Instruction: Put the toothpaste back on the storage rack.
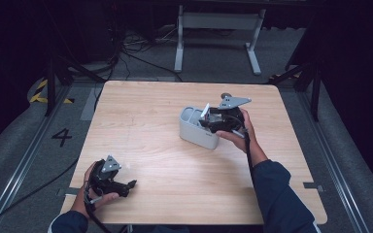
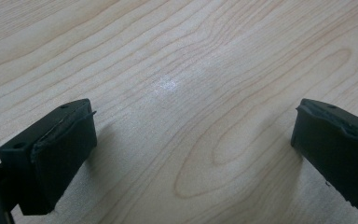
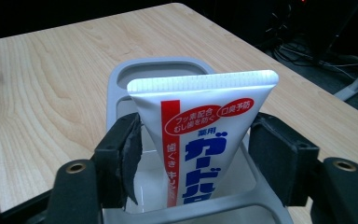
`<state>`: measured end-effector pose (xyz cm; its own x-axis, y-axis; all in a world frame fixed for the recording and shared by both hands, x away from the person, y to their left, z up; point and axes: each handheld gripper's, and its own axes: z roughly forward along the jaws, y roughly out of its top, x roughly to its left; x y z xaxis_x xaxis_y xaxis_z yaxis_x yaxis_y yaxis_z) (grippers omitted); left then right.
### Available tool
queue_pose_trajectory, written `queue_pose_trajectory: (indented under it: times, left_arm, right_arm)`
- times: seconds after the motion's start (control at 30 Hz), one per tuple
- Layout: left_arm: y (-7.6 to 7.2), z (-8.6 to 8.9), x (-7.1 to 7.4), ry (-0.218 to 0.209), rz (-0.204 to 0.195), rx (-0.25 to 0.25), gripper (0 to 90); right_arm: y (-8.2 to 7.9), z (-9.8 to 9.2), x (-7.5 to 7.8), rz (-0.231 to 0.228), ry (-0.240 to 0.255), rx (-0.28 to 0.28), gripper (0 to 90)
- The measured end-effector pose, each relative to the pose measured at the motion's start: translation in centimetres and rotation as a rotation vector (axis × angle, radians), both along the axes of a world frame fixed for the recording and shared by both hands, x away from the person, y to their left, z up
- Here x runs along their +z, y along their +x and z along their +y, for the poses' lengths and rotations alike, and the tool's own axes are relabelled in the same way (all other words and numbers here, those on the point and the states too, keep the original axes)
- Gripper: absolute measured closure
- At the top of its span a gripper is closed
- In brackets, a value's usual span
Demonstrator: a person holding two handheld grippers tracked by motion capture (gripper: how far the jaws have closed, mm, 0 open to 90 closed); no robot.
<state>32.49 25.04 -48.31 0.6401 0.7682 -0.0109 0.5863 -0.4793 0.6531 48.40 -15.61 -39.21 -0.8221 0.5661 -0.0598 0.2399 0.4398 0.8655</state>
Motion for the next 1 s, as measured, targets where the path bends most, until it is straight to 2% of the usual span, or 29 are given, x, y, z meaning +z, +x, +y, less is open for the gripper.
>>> queue_pose_trajectory:
  times: [0.33,0.47,0.63,0.67,0.77,0.83,1.0]
  left_arm:
    - [0.0,0.0,0.0,0.0,0.0,0.0,0.6]
    - [0.0,0.0,0.0,0.0,0.0,0.0,0.6]
    - [0.0,0.0,0.0,0.0,0.0,0.0,0.6]
    - [0.0,0.0,0.0,0.0,0.0,0.0,0.6]
    - [0.1,0.1,0.0,0.01,-0.015,-0.006,0.6]
    - [0.0,0.0,0.0,0.0,0.0,0.0,0.6]
    - [0.1,0.0,0.0,0.007,-0.007,-0.006,0.6]
  right_arm:
    - [-0.4,-0.1,0.8,-0.036,0.005,-0.025,33.0]
    - [-0.6,-0.1,1.2,-0.044,0.004,-0.019,32.4]
    - [-1.1,0.0,1.8,-0.066,-0.038,-0.027,32.2]
    - [-1.2,0.0,2.0,-0.075,-0.058,-0.031,32.2]
    - [-1.4,-0.2,2.2,-0.077,-0.061,-0.033,32.2]
    - [-1.5,-0.4,2.4,-0.081,-0.067,-0.038,31.8]
    - [-2.1,-0.6,2.8,-0.099,-0.111,-0.045,31.2]
